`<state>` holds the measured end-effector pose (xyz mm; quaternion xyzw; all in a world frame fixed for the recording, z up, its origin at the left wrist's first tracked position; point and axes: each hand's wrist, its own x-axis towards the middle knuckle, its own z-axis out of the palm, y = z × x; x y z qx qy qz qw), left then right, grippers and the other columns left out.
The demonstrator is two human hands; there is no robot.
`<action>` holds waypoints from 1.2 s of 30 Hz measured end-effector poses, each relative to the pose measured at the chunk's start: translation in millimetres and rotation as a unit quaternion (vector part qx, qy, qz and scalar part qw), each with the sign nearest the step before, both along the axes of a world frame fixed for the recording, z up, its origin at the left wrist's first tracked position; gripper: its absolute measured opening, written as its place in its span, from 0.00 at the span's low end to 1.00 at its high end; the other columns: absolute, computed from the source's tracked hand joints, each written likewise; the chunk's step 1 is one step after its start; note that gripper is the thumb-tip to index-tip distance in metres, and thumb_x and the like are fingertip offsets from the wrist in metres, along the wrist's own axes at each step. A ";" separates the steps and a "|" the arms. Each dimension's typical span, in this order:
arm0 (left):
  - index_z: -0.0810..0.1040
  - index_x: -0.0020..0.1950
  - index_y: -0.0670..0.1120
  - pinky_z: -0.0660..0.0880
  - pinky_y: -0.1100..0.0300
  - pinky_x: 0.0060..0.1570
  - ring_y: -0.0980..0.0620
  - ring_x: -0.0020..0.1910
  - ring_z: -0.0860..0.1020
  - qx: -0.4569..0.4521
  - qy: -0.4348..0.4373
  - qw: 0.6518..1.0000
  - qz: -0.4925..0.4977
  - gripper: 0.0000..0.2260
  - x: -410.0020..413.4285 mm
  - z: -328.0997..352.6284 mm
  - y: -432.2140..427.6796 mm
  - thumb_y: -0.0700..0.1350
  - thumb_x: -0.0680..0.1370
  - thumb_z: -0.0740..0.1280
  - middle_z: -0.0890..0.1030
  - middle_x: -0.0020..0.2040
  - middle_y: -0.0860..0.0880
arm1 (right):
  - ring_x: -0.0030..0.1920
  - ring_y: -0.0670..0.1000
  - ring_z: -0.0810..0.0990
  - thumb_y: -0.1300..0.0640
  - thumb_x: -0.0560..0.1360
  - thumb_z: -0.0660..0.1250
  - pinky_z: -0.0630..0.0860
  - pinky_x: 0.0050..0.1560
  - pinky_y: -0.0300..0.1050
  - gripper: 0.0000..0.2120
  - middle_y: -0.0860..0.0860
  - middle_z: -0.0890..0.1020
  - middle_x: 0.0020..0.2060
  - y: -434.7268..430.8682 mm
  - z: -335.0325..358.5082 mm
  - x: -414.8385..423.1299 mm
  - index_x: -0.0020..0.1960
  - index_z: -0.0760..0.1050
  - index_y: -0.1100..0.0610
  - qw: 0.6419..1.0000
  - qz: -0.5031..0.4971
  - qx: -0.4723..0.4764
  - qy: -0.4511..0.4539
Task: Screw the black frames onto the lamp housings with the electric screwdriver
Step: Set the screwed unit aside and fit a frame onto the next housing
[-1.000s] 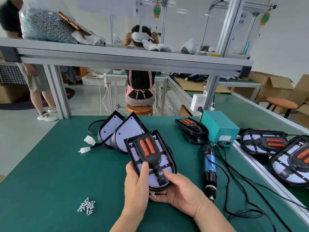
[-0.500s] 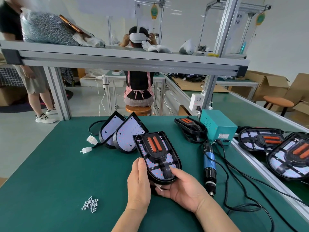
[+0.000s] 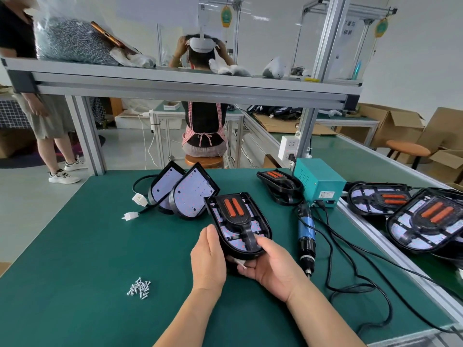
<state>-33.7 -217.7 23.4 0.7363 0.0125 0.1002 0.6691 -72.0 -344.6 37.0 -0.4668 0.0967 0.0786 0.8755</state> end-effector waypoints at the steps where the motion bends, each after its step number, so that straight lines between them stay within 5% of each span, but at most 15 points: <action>1: 0.66 0.36 0.45 0.68 0.55 0.39 0.56 0.32 0.64 0.009 -0.001 1.000 -0.001 0.19 -0.3 0.8 -0.2 0.51 0.85 0.54 0.71 0.33 0.52 | 0.51 0.63 0.85 0.53 0.75 0.66 0.80 0.38 0.47 0.28 0.63 0.83 0.56 -0.2 1.3 -1.8 0.71 0.70 0.66 1.000 -0.004 -0.005 -0.004; 6: 0.71 0.41 0.39 0.68 0.55 0.39 0.48 0.36 0.67 0.048 0.002 0.999 -0.022 0.18 0.2 -0.5 0.9 0.49 0.85 0.54 0.75 0.37 0.41 | 0.54 0.63 0.83 0.55 0.80 0.63 0.80 0.42 0.47 0.22 0.66 0.81 0.61 -6.4 12.4 -11.5 0.70 0.72 0.66 0.999 -0.012 0.004 -0.049; 10: 0.76 0.45 0.43 0.70 0.60 0.40 0.47 0.41 0.75 0.047 0.021 0.998 -0.039 0.15 0.3 -2.5 1.8 0.49 0.85 0.55 0.80 0.39 0.45 | 0.58 0.65 0.82 0.56 0.82 0.61 0.80 0.43 0.48 0.19 0.67 0.80 0.62 -21.5 26.4 -20.9 0.66 0.76 0.67 0.996 -0.026 0.027 -0.084; 15: 0.76 0.43 0.46 0.70 0.58 0.37 0.51 0.37 0.73 0.041 0.039 0.998 -0.040 0.13 1.4 -3.0 1.3 0.49 0.83 0.57 0.81 0.39 0.47 | 0.59 0.66 0.82 0.55 0.76 0.65 0.81 0.42 0.48 0.15 0.66 0.82 0.59 -43.9 44.5 -27.6 0.55 0.84 0.62 0.990 -0.085 0.027 -0.107; 23: 0.78 0.45 0.53 0.68 0.59 0.34 0.54 0.36 0.74 0.060 0.048 0.996 -0.039 0.12 2.1 -6.1 2.5 0.48 0.83 0.57 0.82 0.41 0.50 | 0.61 0.65 0.82 0.55 0.81 0.63 0.83 0.46 0.48 0.20 0.65 0.81 0.62 -102.3 55.3 -38.4 0.68 0.73 0.67 0.974 -0.186 0.034 -0.126; 28: 0.77 0.46 0.54 0.68 0.59 0.34 0.53 0.36 0.74 0.075 0.038 0.996 -0.039 0.11 3.0 -8.4 3.4 0.48 0.83 0.57 0.82 0.42 0.51 | 0.61 0.65 0.82 0.54 0.75 0.68 0.83 0.50 0.49 0.22 0.65 0.81 0.62 -137.8 58.4 -50.9 0.64 0.75 0.65 0.960 -0.241 0.042 -0.137; 36: 0.77 0.46 0.58 0.70 0.56 0.38 0.52 0.41 0.76 0.103 0.021 0.994 -0.034 0.11 4.7 -11.9 3.7 0.47 0.83 0.59 0.83 0.40 0.54 | 0.61 0.66 0.82 0.54 0.82 0.63 0.83 0.52 0.50 0.15 0.66 0.81 0.62 -189.5 48.6 -64.2 0.64 0.74 0.64 0.928 -0.344 0.074 -0.123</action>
